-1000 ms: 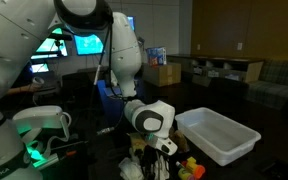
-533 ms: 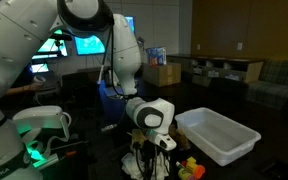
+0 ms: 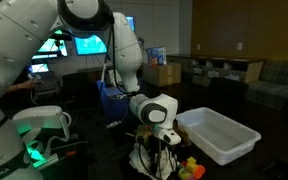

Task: Pick up the towel and push the objects in front of the white container to the left then place the towel in the container.

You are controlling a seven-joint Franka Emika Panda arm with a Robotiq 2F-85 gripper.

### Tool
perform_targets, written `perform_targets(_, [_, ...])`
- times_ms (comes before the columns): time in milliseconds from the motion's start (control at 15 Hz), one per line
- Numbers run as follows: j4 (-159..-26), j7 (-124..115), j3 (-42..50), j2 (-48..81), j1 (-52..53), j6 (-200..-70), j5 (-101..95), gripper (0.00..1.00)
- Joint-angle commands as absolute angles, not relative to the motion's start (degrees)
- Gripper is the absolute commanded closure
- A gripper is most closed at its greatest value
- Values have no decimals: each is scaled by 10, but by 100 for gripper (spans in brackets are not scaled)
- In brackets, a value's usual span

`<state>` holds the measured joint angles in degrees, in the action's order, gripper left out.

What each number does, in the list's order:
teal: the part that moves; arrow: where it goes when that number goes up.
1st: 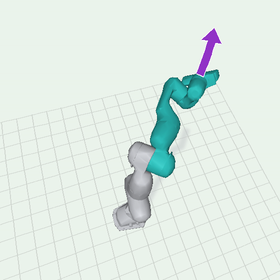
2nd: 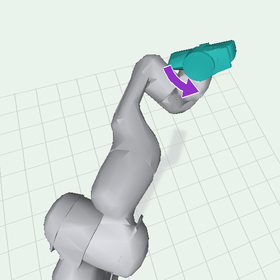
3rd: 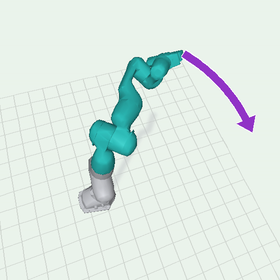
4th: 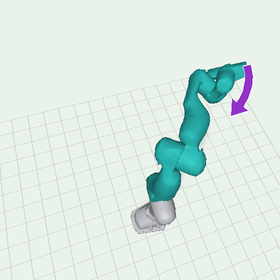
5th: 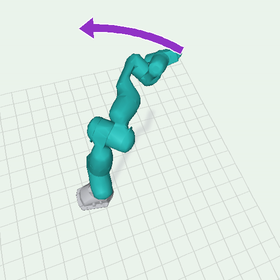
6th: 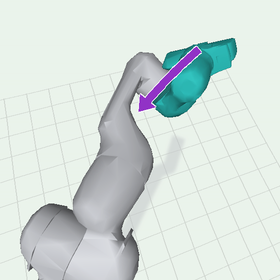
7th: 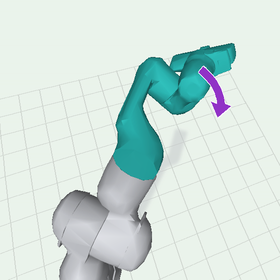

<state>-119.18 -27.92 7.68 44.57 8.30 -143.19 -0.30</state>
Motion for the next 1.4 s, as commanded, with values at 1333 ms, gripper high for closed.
perform_targets(1333, [-1451,-365,249,253,176,-1429,-246,99])
